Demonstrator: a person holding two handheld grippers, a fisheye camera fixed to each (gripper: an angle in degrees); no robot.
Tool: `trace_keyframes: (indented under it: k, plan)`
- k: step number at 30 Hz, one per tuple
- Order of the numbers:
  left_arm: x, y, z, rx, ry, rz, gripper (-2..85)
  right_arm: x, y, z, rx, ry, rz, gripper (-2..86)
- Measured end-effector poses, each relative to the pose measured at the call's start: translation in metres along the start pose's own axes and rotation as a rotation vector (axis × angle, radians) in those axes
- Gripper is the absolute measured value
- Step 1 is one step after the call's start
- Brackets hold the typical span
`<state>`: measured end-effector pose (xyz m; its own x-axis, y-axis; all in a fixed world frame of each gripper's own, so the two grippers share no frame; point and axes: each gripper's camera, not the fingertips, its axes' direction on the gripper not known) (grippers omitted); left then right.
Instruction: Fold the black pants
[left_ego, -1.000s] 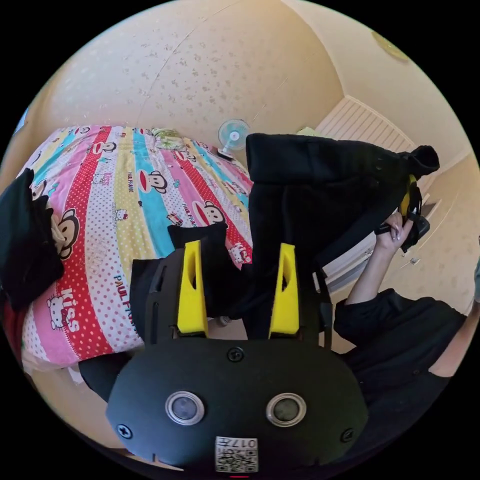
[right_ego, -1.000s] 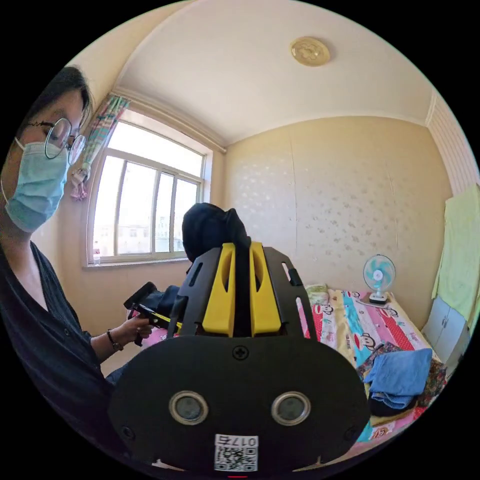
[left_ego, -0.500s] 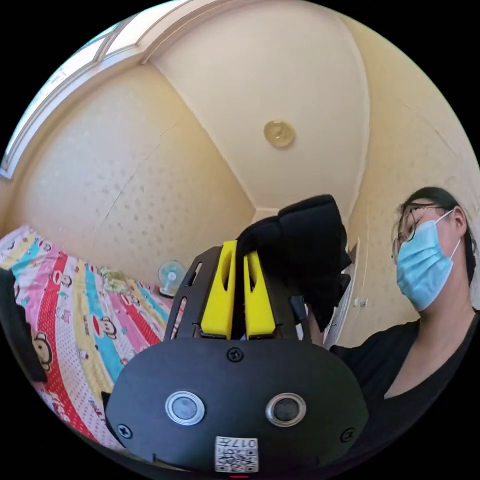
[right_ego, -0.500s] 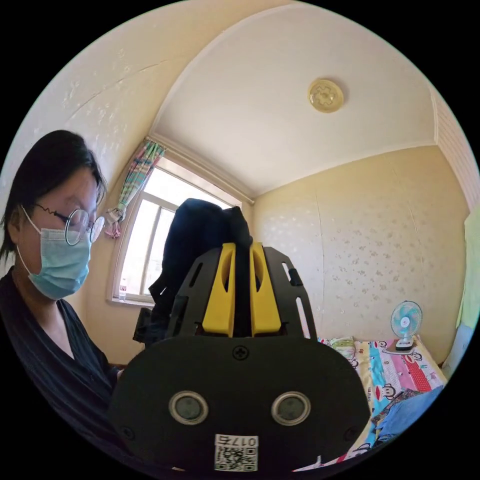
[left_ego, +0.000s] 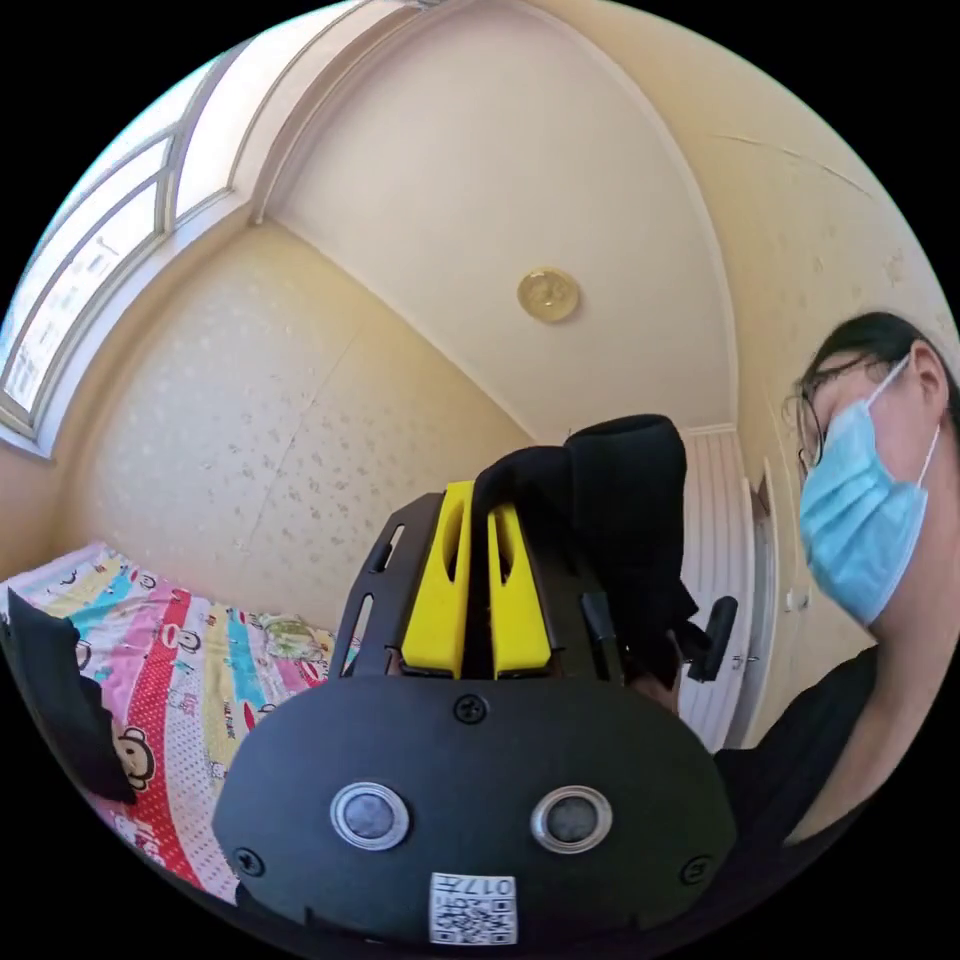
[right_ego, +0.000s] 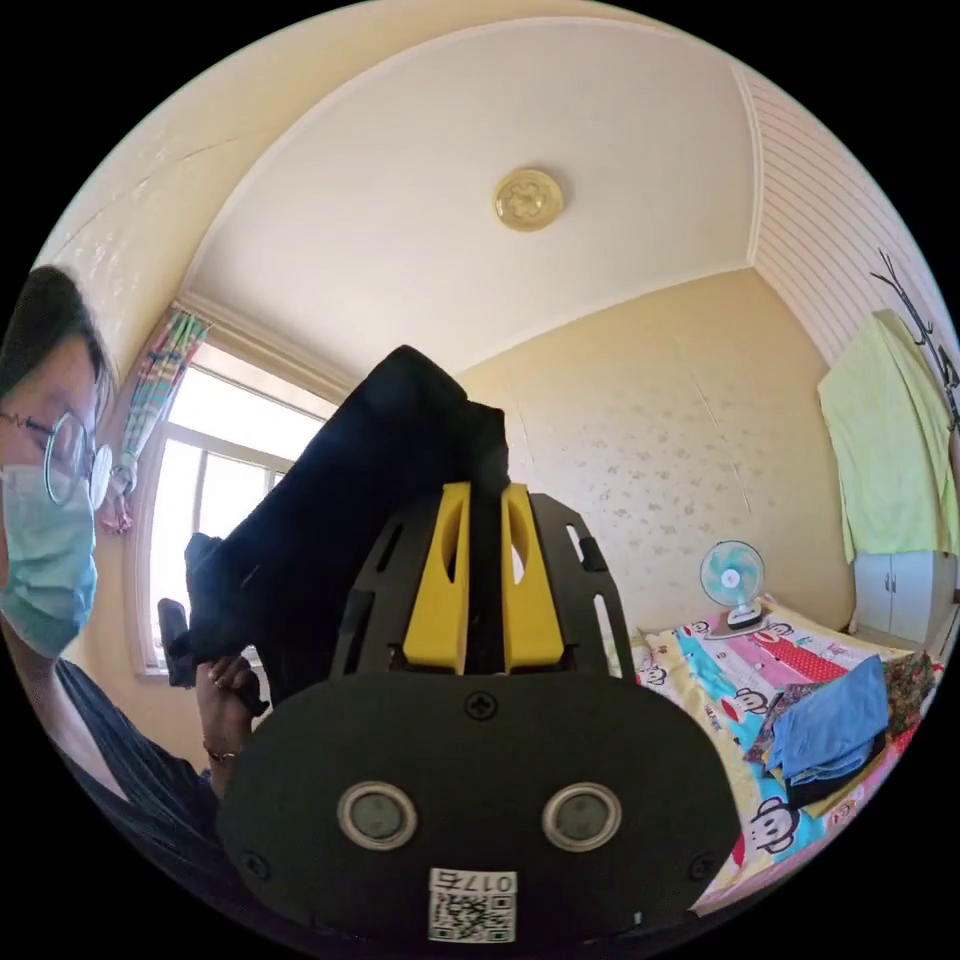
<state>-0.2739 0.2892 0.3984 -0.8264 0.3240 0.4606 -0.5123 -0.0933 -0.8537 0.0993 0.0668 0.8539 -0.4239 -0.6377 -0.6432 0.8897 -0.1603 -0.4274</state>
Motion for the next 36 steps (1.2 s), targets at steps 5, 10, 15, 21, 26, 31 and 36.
trace_keyframes:
  k: [5, 10, 15, 21, 26, 31, 36]
  plan:
    - [-0.050, 0.046, 0.109, -0.086, -0.388, 0.255, 0.0, 0.040, 0.049, 0.114, -0.100, 0.301, -0.072, 3.9]
    - [-0.233, 0.064, 0.301, -0.730, -0.643, 0.013, 0.8, 0.200, 0.092, 0.408, -0.801, 0.523, -0.008, 7.6]
    - [-0.304, 0.170, 0.252, -0.763, -0.480, -0.196, -0.2, 0.287, 0.228, 0.415, -1.148, 0.431, 0.169, 6.3]
    - [-0.284, 0.349, 0.156, -1.242, -0.519, -0.219, 5.1, 0.292, 0.401, 0.256, -1.372, 0.242, 0.275, 8.0]
    - [-0.251, 0.354, 0.071, -1.164, -0.435, -0.404, 9.6, 0.272, 0.395, 0.147, -1.229, 0.102, 0.427, 7.9]
    - [-0.237, 0.376, 0.092, -1.389, -0.357, -0.251, 12.9, 0.244, 0.378, 0.138, -1.239, -0.101, 0.277, 10.1]
    - [-0.259, 0.397, 0.120, -1.466, -0.446, -0.388, 6.3, 0.236, 0.411, 0.185, -1.369, -0.295, 0.167, 11.7]
